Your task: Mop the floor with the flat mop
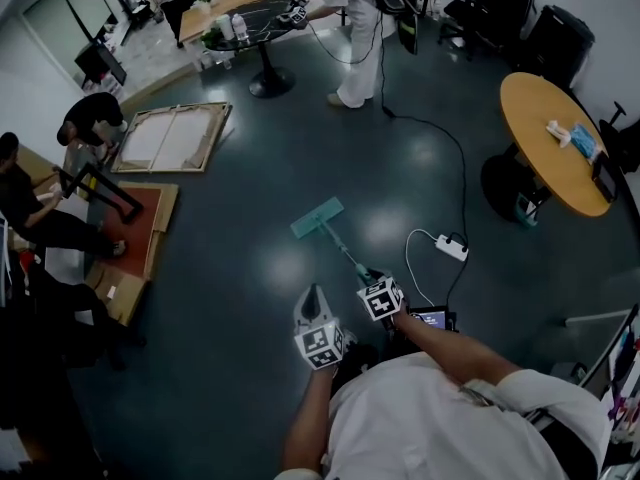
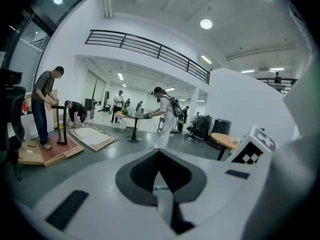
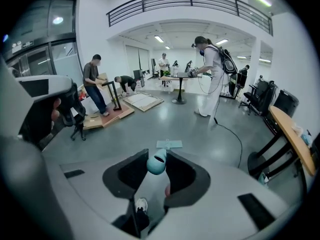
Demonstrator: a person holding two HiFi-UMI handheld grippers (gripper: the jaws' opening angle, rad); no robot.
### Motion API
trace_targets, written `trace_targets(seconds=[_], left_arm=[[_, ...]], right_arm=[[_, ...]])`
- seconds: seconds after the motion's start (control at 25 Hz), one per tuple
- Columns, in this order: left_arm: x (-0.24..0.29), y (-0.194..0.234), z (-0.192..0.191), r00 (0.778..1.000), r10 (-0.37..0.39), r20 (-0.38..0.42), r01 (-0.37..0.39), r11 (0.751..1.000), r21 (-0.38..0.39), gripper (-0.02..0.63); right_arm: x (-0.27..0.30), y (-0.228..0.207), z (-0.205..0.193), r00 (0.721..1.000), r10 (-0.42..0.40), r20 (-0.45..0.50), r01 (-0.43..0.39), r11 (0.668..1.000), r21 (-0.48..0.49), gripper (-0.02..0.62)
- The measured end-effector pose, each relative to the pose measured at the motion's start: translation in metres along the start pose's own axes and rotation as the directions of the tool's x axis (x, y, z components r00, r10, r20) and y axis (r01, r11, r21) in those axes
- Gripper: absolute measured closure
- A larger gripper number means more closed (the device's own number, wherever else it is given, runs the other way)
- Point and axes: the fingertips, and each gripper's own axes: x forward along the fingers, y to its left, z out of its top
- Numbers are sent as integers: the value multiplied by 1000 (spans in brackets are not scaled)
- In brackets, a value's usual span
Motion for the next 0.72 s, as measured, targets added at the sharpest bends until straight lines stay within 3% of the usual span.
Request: trace_targets(seconds=[0.24, 0.72], left_arm=[[30, 26, 18, 1000, 21, 0, -21, 1000, -5, 601], [94, 42, 22, 998, 65, -11, -65, 998, -9, 601]], right_arm=[[49, -8, 55, 1000, -8, 3, 8, 1000, -4, 480], [133, -38, 124, 1000, -4, 9, 4, 1000, -19, 482]])
